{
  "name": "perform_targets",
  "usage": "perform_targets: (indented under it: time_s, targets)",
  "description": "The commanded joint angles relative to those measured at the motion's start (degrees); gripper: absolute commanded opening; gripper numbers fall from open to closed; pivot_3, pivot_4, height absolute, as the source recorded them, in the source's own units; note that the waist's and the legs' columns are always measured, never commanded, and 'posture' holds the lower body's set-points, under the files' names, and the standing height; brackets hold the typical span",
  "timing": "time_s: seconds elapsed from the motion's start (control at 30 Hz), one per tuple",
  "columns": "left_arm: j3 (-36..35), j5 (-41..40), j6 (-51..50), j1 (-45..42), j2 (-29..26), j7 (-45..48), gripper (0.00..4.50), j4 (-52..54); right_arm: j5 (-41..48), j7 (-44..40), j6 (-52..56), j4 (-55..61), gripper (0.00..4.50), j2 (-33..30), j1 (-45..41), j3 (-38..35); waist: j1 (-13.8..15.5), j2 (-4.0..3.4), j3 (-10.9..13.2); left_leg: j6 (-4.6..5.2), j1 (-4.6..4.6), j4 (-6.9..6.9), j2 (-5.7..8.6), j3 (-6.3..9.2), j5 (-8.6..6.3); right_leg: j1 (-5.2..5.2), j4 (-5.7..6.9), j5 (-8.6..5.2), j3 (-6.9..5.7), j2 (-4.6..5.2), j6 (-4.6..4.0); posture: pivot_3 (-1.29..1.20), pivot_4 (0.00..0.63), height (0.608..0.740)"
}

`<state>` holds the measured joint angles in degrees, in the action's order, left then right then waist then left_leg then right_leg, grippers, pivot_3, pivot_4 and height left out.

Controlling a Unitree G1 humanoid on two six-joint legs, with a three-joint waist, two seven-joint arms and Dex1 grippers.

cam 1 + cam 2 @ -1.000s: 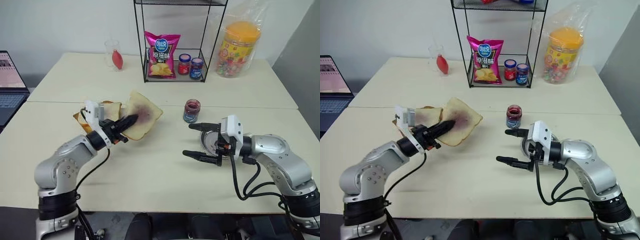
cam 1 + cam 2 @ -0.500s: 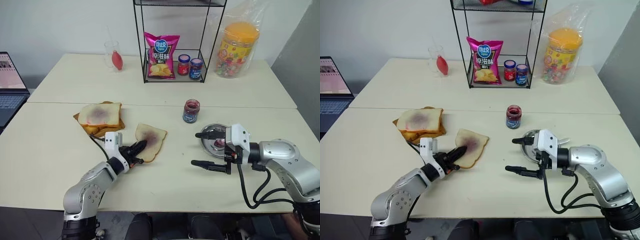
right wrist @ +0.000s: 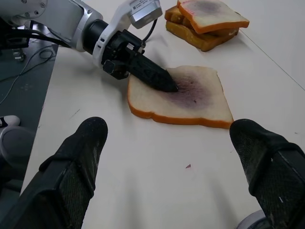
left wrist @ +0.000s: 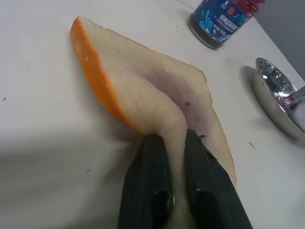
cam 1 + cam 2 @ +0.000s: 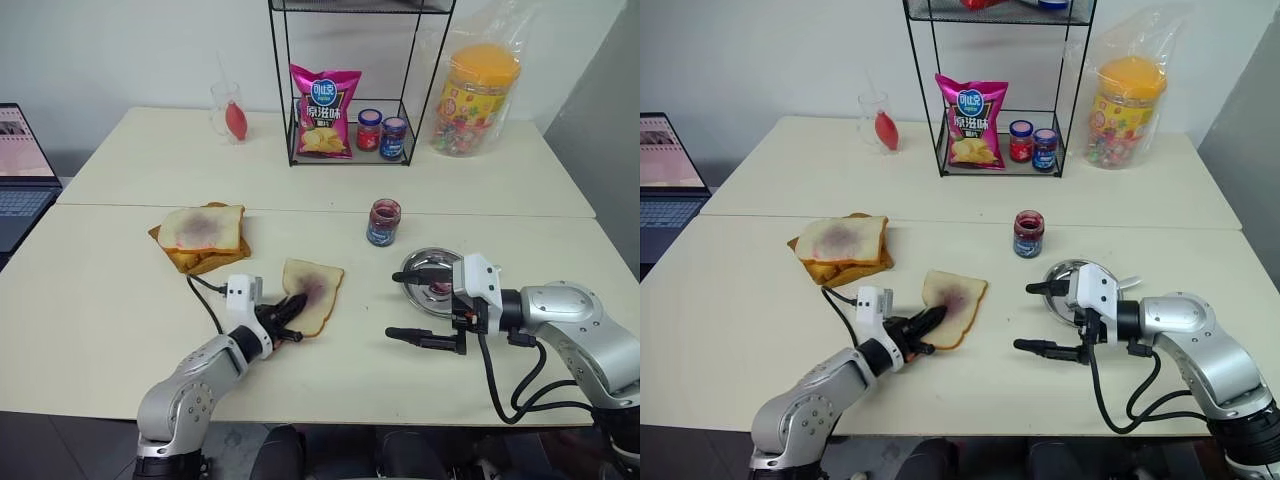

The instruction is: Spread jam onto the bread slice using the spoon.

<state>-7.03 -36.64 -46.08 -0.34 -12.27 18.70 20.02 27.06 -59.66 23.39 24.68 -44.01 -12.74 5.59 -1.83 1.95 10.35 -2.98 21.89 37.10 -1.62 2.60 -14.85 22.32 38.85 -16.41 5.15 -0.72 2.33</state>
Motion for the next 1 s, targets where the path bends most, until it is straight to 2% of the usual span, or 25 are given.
perform_targets:
  time_s: [0.03, 0.2, 0.37, 0.57, 0.63, 0.77, 0.9, 1.0]
  targets:
    - [0.38, -1.30, -0.97, 0.59, 0.45, -0.88, 1.18, 2.49, -0.10, -0.53, -1.24, 2.14, 4.50, -0.49, -0.05, -1.00, 0.00, 0.00, 0.00, 0.00, 0.00, 0.00, 0.00, 0.00, 0.00, 0.00, 0.00, 0.00, 0.00, 0.00, 0.00, 0.00, 0.150, 0.740]
    - [-1.15, -1.93, -2.12, 2.37, -0.94, -2.20, 2.30, 5.91, -1.04, -0.79, -2.14, 1.87, 4.50, -0.60, 0.45, -0.59, -0.04, 0.00, 0.00, 0.00, 0.00, -0.01, 0.00, 0.00, 0.00, 0.00, -0.02, 0.00, 0.01, 0.00, 0.00, 0.00, 0.150, 0.740]
    - [-3.66, -2.63, -2.34, 5.65, -2.04, -4.48, 3.22, 10.71, -0.50, -1.06, -1.74, 2.37, 4.50, -0.31, 0.52, -0.71, -0.06, 0.00, 0.00, 0.00, -0.02, -0.02, -0.02, 0.01, 0.00, 0.00, -0.01, -0.01, 0.02, 0.00, 0.01, 0.00, 0.150, 0.740]
    - [-4.93, 1.03, 1.28, 9.61, -5.42, -4.58, 4.33, 14.32, -0.02, -1.87, -1.66, 2.19, 4.50, -0.07, -0.10, -0.46, -0.04, 0.00, 0.00, 0.00, -0.02, -0.01, -0.02, 0.01, 0.00, 0.00, -0.02, -0.02, 0.02, 0.00, 0.01, 0.00, 0.150, 0.740]
    - [-4.80, 3.60, 4.70, 10.42, -7.39, -3.18, 4.44, 14.91, -0.06, -2.09, -1.65, 1.98, 4.50, 0.10, -0.45, -0.41, -0.05, 0.00, 0.00, 0.00, -0.02, -0.02, -0.02, -0.01, 0.00, 0.01, -0.03, -0.02, 0.03, 0.00, 0.01, 0.00, 0.150, 0.740]
    - [-1.83, 20.00, 26.08, 9.65, -17.15, 3.15, 4.44, 11.68, -0.20, -1.10, -2.11, 1.30, 4.50, 1.22, -0.93, -1.01, 0.01, -0.01, 0.01, 0.00, -0.01, -0.03, -0.04, 0.05, 0.00, 0.03, -0.03, -0.06, 0.02, -0.03, -0.07, 0.00, 0.150, 0.740]
    - [-2.59, 20.11, 33.53, 5.21, -21.04, 9.36, 4.44, 10.15, -1.15, 1.50, -4.20, 0.26, 4.50, 3.05, -0.89, -3.03, 0.23, -0.04, 0.03, -0.01, -0.01, -0.04, -0.03, -0.05, 0.00, 0.02, -0.05, -0.09, 0.02, 0.01, -0.12, 0.00, 0.150, 0.740]
    - [-2.04, 15.08, 32.92, 2.96, -25.63, 18.59, 4.44, 12.04, -2.27, 3.14, -6.97, -1.66, 4.50, 3.23, -0.53, -6.03, 0.18, -0.05, 0.04, -0.01, 0.08, -0.05, -0.04, -0.13, 0.00, 0.05, -0.19, -0.05, 0.03, 0.02, -0.06, 0.00, 0.150, 0.740]
